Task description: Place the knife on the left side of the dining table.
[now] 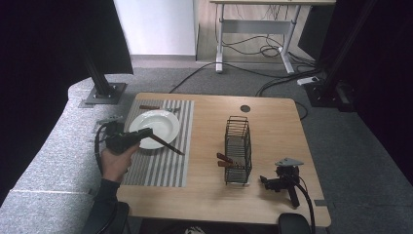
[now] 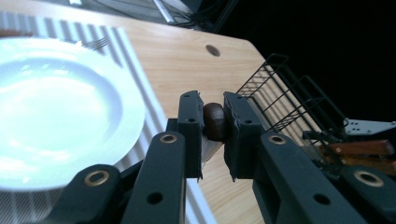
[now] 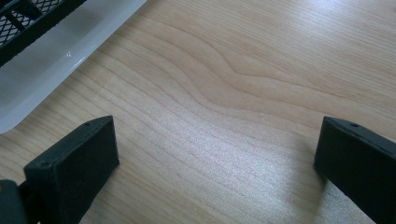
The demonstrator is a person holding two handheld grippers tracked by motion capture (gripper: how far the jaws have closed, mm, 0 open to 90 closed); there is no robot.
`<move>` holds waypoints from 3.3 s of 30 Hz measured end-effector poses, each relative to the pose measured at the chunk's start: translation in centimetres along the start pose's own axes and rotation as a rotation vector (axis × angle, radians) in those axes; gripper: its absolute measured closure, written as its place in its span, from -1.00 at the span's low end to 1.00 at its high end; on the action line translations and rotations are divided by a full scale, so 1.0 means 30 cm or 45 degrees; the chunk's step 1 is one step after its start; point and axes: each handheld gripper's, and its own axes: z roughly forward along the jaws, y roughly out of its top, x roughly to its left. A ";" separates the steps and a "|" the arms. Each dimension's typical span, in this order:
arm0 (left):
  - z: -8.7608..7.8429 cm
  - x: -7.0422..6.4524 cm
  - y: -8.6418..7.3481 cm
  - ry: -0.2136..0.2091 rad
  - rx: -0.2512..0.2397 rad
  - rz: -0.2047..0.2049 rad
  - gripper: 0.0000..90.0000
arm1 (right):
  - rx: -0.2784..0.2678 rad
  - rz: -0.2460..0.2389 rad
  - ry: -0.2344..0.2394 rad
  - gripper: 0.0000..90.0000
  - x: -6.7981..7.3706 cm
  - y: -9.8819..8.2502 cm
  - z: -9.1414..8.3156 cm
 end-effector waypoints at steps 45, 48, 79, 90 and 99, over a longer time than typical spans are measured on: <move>-0.026 0.292 -0.235 0.274 -0.017 -0.202 0.37 | 0.000 0.001 0.000 -1.00 0.000 0.000 0.000; -0.019 0.311 -0.251 0.285 -0.021 -0.222 0.35 | 0.000 0.000 0.001 -1.00 0.000 0.000 0.000; 0.058 0.430 -0.308 0.454 0.159 -0.187 0.13 | 0.000 0.001 0.000 -1.00 0.000 0.000 0.000; 0.071 0.402 -0.308 0.594 0.192 -0.004 0.15 | 0.000 0.001 0.000 -1.00 0.000 0.000 0.000; 0.065 0.407 -0.315 0.600 0.169 0.012 -0.03 | 0.001 0.001 0.001 -1.00 0.000 0.000 0.000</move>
